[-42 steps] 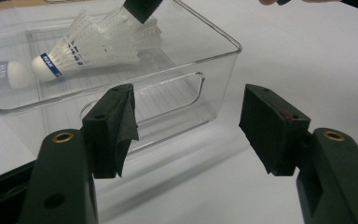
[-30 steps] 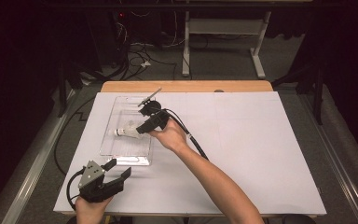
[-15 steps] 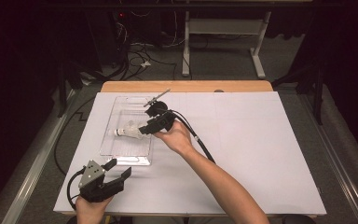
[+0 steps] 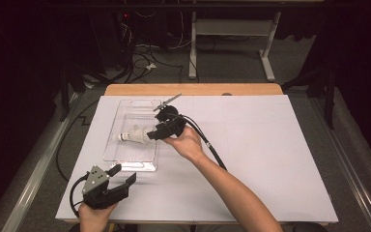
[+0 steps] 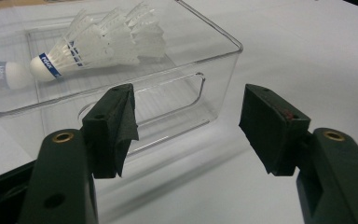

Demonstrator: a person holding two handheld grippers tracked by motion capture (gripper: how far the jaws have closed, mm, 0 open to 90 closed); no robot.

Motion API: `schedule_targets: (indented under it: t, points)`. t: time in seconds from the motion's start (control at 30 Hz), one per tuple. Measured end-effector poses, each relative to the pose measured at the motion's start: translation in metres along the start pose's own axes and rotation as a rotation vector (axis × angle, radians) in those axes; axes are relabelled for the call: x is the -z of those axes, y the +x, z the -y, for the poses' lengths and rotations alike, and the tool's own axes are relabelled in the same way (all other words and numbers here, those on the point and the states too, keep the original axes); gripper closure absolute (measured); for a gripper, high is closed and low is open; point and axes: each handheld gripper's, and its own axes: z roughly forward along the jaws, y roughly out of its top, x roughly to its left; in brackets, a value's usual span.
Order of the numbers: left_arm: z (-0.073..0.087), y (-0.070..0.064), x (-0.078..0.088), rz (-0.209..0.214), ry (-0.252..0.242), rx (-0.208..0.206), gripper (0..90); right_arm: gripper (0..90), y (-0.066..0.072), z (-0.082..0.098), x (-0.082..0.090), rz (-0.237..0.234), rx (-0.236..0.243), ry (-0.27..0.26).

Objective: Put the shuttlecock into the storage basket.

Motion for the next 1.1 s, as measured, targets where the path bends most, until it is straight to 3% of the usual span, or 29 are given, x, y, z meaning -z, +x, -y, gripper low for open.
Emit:
schedule_targets:
  t: [1.1]
  points:
    - [0.0, 0.001, -0.001, -0.001, 0.0, 0.008, 36.8, 48.0, -0.023, 0.028, 0.029, 0.029, -0.016, -0.07]
